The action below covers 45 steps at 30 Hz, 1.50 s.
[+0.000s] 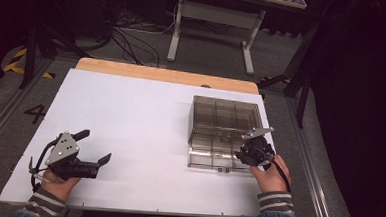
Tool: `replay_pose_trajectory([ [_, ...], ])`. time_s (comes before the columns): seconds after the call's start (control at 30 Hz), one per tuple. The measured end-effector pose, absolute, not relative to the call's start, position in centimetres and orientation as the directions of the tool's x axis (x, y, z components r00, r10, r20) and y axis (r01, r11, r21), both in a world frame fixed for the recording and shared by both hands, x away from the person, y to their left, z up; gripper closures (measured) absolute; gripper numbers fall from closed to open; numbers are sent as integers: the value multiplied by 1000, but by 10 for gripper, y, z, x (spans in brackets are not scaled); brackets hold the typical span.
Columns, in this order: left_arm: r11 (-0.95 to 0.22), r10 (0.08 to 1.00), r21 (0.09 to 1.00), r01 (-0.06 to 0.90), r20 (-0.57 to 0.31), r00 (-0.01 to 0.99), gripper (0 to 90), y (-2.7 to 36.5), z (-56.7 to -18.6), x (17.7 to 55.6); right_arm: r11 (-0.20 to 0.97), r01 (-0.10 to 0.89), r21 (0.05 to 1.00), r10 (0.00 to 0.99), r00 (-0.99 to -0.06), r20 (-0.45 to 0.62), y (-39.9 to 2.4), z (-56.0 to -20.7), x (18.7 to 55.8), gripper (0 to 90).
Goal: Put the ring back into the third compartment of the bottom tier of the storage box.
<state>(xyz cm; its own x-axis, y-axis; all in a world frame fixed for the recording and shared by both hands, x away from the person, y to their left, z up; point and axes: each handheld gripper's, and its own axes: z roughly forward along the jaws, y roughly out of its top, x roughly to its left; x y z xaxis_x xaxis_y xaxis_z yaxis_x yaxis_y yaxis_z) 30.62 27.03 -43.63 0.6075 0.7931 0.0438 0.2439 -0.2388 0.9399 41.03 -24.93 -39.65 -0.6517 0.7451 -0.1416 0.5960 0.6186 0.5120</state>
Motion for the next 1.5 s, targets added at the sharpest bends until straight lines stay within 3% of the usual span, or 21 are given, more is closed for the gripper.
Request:
replay_pose_trajectory([
  [0.97, -243, 792, 940, 241, 49, 608, 11, 271, -436, 306, 605, 646, 466, 769, -626, -130, -257, -402, 415, 673],
  [1.33, -241, 793, 940, 240, 48, 608, 11, 271, -436, 306, 622, 587, 519, 734, -668, -124, -252, -390, 408, 752],
  [1.5, -240, 792, 941, 239, 47, 608, 12, 271, -436, 307, 650, 562, 512, 705, -697, -130, -249, -389, 405, 838],
])
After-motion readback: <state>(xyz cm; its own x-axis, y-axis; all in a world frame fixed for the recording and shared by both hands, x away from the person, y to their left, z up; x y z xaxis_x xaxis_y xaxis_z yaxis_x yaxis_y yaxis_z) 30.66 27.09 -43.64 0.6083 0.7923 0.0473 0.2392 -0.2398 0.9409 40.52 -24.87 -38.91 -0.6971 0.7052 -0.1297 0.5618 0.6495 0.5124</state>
